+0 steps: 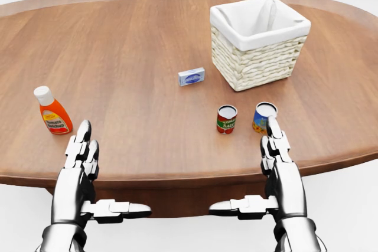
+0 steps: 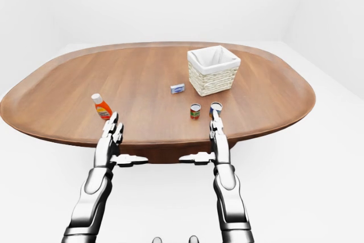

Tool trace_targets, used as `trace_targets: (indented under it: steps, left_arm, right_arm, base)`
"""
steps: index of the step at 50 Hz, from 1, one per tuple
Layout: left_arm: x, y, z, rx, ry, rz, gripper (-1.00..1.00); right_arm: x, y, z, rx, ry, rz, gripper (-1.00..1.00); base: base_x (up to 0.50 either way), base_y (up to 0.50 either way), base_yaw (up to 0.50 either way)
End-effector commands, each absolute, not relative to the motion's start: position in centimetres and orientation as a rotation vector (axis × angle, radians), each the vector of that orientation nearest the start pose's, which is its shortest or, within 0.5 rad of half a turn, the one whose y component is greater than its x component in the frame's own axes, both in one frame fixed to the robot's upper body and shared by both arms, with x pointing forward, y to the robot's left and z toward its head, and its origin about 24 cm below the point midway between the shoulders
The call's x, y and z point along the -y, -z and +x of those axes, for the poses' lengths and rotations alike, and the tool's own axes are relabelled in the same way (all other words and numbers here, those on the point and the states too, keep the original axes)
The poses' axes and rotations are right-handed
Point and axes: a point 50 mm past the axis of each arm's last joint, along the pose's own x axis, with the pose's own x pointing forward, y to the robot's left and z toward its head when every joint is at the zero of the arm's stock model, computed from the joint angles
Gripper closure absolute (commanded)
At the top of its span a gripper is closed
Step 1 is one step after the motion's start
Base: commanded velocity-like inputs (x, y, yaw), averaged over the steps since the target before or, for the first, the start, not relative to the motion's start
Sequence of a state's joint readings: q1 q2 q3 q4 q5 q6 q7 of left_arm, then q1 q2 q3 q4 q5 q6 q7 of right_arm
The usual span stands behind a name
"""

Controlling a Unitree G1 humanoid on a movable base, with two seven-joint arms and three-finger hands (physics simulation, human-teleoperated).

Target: Pick up the tomato sauce, and put it in the basket.

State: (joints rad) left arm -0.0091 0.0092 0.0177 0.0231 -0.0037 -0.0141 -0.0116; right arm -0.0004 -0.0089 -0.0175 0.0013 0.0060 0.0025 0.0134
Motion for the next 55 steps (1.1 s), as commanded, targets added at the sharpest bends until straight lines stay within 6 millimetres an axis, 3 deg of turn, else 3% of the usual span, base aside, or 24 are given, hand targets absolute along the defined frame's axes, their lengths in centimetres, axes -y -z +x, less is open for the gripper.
trace_targets:
  steps: [1,17,22,46,49,55]
  left_arm:
    - [-16.3,-3.7,25.9,0.000,-0.017,0.016,-1.00]
    - [-16.2,-4.7,25.5,0.039,-0.016,-0.006,-1.00]
    - [-16.3,-4.0,25.7,-0.024,-0.068,0.110,-1.00]
    - [-16.7,-3.8,25.8,-0.030,-0.087,0.118,-1.00]
    - [-16.9,-4.5,25.6,-0.020,-0.091,0.112,-1.00]
    - [-17.0,-8.4,23.7,0.129,-0.086,0.114,-1.00]
  right_arm:
    - [16.2,-4.0,25.4,-0.009,0.009,-0.011,-1.00]
    - [16.1,-4.4,25.3,-0.004,0.007,-0.011,-1.00]
    - [16.0,-4.4,25.2,-0.004,0.007,-0.008,-1.00]
    - [16.0,-4.8,24.9,0.009,0.015,-0.026,-1.00]
    - [16.0,-5.4,24.5,0.022,0.013,-0.026,-1.00]
    - [15.4,-12.5,21.3,0.308,0.025,-0.103,-1.00]
  base:
    - [0.00,0.00,0.00]
    - [0.00,0.00,0.00]
    - [0.00,0.00,0.00]
    - [0.00,0.00,0.00]
    - [0.00,0.00,0.00]
    - [0.00,0.00,0.00]
